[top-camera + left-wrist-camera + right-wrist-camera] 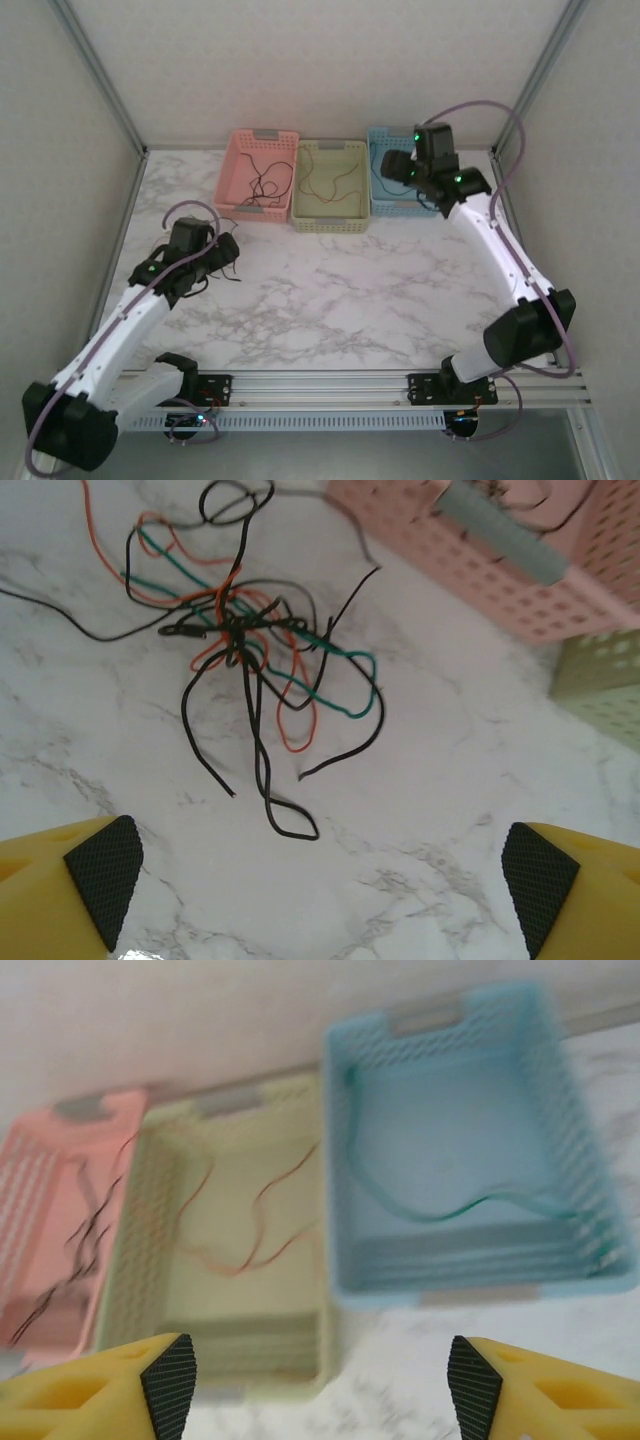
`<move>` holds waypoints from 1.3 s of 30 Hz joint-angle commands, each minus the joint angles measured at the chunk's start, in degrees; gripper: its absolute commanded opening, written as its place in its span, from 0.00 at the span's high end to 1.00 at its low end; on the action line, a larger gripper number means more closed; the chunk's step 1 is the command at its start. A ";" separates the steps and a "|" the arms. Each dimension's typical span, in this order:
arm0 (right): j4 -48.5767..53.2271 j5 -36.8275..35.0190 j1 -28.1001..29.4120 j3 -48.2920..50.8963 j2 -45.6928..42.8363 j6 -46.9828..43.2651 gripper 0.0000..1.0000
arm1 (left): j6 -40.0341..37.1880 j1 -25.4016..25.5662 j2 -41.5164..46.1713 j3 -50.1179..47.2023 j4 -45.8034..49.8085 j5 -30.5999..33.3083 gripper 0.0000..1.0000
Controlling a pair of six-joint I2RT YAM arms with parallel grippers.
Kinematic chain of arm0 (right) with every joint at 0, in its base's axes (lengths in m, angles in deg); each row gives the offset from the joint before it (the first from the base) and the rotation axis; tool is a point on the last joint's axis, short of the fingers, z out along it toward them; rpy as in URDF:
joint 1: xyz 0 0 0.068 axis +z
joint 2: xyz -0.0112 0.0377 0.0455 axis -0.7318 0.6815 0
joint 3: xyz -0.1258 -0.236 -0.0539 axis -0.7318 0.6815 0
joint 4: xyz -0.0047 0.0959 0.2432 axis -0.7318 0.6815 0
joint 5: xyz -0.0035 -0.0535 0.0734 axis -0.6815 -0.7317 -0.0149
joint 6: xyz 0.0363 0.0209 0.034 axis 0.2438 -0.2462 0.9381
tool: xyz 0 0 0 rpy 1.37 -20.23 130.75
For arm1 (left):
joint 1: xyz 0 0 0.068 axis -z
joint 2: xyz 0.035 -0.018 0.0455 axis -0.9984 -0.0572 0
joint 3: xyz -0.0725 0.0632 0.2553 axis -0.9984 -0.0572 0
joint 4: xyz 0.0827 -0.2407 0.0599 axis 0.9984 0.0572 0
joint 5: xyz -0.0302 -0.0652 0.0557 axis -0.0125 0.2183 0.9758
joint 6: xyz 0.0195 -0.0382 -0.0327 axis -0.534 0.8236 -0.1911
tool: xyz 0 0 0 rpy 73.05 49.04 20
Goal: Untangle the cables
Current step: Pick up the cables from the middle-left of the table.
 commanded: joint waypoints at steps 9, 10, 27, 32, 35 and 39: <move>-1.17 2.99 7.78 17.37 -12.98 3.53 0.36 | 7.28 -0.44 -13.64 -6.04 -12.22 -0.20 0.30; -0.97 2.87 7.83 17.85 -13.82 3.50 0.36 | 7.74 -0.49 -13.93 -7.00 -12.97 -0.29 0.33; -1.51 3.58 7.91 22.80 -16.95 3.83 0.47 | 5.39 -0.88 -15.75 -10.66 -17.45 1.86 0.84; -1.55 4.07 8.40 22.55 -16.19 4.41 0.51 | 3.10 -0.80 -10.29 -11.01 -13.58 0.25 1.00; -1.40 2.54 11.19 21.45 -15.35 4.03 0.53 | 2.22 -0.79 -2.78 -10.56 -9.00 -1.68 1.00; -3.99 6.59 13.81 20.75 -14.09 4.48 0.53 | -0.33 -0.73 5.51 -3.80 -1.17 -9.64 1.00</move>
